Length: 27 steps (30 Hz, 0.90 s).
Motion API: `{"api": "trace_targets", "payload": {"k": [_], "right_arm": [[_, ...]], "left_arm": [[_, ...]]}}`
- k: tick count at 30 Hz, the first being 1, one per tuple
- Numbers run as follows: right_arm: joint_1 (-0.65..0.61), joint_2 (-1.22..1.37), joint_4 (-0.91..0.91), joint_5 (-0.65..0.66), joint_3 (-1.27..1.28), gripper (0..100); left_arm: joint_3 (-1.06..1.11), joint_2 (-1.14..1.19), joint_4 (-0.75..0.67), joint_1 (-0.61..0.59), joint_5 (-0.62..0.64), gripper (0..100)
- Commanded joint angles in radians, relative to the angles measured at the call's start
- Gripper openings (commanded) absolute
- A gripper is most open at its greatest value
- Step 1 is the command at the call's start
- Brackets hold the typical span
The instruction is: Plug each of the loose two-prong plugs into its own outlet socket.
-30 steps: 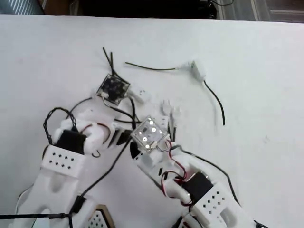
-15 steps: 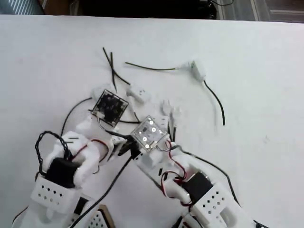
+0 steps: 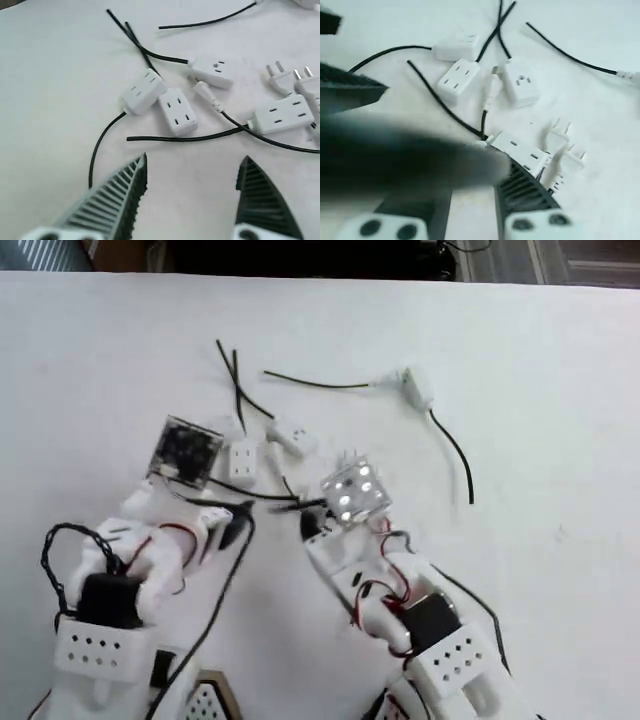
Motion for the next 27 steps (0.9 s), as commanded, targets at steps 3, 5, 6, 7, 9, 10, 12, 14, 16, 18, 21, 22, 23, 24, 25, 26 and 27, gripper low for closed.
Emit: {"api": "trace_targets", "payload": {"k": [3,5,6,7,9,10,12,14,16,18,21,22,23,24,25,26,27], "right_arm": [[0.131,-0.018,-0.074,-0.038,-0.006,1.7],[0.162,-0.018,-0.074,-0.075,-0.006,1.7],[0.173,-0.018,-0.074,-0.08,-0.006,1.7],[0.179,-0.018,-0.074,-0.081,-0.006,1.7],[0.186,-0.018,-0.074,-0.086,0.0,1.7],[0.188,-0.021,-0.077,-0.086,0.008,1.7],[0.191,-0.018,-0.107,-0.086,0.028,1.7],[0.191,-0.018,-0.14,-0.08,0.051,1.7],[0.191,-0.018,-0.157,-0.08,0.06,1.7],[0.191,-0.018,-0.159,-0.08,0.061,1.7],[0.191,-0.021,-0.159,-0.08,0.061,1.7],[0.191,-0.021,-0.159,-0.08,0.063,1.7],[0.191,-0.022,-0.157,-0.08,0.063,1.7],[0.191,-0.022,-0.157,-0.08,0.063,1.7],[0.191,-0.022,-0.156,-0.08,0.063,1.7],[0.191,-0.022,-0.154,-0.08,0.063,1.7],[0.191,-0.022,-0.154,-0.08,0.063,1.7]], "left_arm": [[-0.135,0.243,-0.025,-0.041,-0.009,35],[-0.222,0.401,-0.026,-0.041,-0.009,35],[-0.272,0.483,-0.026,-0.041,-0.009,35],[-0.322,0.561,-0.029,-0.041,-0.008,35],[-0.422,0.71,-0.031,-0.038,-0.006,35],[-0.47,0.779,-0.031,-0.038,-0.006,35],[-0.563,0.911,-0.031,-0.036,-0.005,35],[-0.644,1.033,-0.031,-0.038,-0.005,35],[-0.72,1.148,-0.031,-0.042,-0.003,34],[-0.792,1.254,-0.031,-0.042,-0.003,32],[-0.891,1.4,-0.031,-0.041,-0.003,29],[-0.924,1.443,-0.028,-0.039,-0.003,29],[-0.954,1.484,-0.025,-0.039,-0.003,29],[-0.982,1.523,-0.025,-0.039,-0.003,29],[-1.008,1.56,-0.025,-0.039,-0.003,29],[-1.028,1.592,-0.023,-0.039,-0.003,29],[-1.046,1.621,-0.021,-0.038,-0.003,29]]}}
